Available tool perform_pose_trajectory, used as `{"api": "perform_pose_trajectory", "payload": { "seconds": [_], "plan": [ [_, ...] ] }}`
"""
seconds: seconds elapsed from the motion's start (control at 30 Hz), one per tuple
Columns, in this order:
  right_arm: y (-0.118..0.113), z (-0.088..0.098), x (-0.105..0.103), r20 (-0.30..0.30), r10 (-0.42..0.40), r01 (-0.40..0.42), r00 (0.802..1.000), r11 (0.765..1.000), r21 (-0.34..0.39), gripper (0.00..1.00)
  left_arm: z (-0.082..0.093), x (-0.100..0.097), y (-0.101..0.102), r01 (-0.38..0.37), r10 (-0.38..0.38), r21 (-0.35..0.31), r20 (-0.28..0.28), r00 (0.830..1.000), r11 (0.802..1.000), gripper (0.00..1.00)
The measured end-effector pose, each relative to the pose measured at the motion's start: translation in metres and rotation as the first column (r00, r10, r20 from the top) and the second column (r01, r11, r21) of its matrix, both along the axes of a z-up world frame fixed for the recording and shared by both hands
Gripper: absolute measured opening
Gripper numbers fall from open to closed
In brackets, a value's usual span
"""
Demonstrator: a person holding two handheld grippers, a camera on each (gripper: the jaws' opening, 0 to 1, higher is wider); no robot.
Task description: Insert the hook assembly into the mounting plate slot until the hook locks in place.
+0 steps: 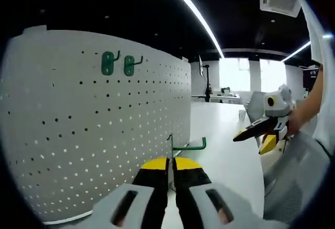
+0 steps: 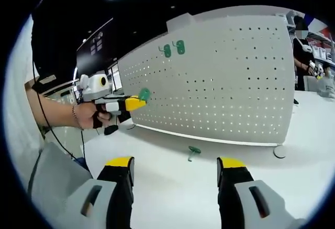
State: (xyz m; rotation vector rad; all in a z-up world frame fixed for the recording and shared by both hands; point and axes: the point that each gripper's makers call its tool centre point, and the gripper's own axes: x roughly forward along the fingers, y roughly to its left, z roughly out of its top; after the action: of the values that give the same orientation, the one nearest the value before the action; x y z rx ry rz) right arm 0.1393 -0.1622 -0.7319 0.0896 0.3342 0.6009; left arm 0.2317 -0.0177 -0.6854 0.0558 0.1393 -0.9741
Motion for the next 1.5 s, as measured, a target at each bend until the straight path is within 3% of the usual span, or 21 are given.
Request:
{"api": "perform_pose_trajectory", "payload": {
  "seconds": [0.7, 0.77, 1.17, 1.23, 1.33, 1.4, 1.5],
  "plan": [
    [0.003, 0.001, -0.001, 0.004, 0.003, -0.003, 1.0, 1.0, 0.02, 0.61, 0.04, -0.023, 0.004, -0.035, 0.039, -0.148, 0.024, 0.999, 0.988, 0.02],
    [0.002, 0.0, -0.001, 0.005, 0.003, -0.003, 1.0, 1.0, 0.016, 0.61, 0.047, -0.023, 0.006, -0.045, 0.049, -0.19, 0.017, 0.999, 0.981, 0.02],
    [0.003, 0.002, -0.001, 0.006, 0.004, -0.004, 1.0, 1.0, 0.026, 0.61, 0.044, -0.026, 0.006, -0.045, 0.049, -0.17, 0.021, 0.999, 0.984, 0.02],
    [0.005, 0.007, 0.0, 0.015, 0.003, -0.004, 1.0, 0.999, 0.045, 0.61, 0.043, -0.026, 0.006, -0.046, 0.05, -0.166, 0.021, 0.999, 0.985, 0.02],
    [0.008, 0.043, 0.002, 0.138, -0.017, -0.009, 0.99, 0.982, 0.188, 0.53, 0.042, -0.025, 0.007, -0.051, 0.055, -0.163, 0.019, 0.998, 0.985, 0.02],
    [0.008, 0.058, 0.003, 0.187, -0.031, -0.012, 0.982, 0.975, 0.223, 0.52, 0.042, -0.025, 0.008, -0.05, 0.054, -0.164, 0.018, 0.998, 0.985, 0.02],
    [0.01, 0.064, 0.002, 0.192, -0.021, -0.026, 0.981, 0.97, 0.242, 0.55, 0.04, -0.025, 0.007, -0.047, 0.05, -0.158, 0.013, 0.999, 0.986, 0.02]
  ]
}}
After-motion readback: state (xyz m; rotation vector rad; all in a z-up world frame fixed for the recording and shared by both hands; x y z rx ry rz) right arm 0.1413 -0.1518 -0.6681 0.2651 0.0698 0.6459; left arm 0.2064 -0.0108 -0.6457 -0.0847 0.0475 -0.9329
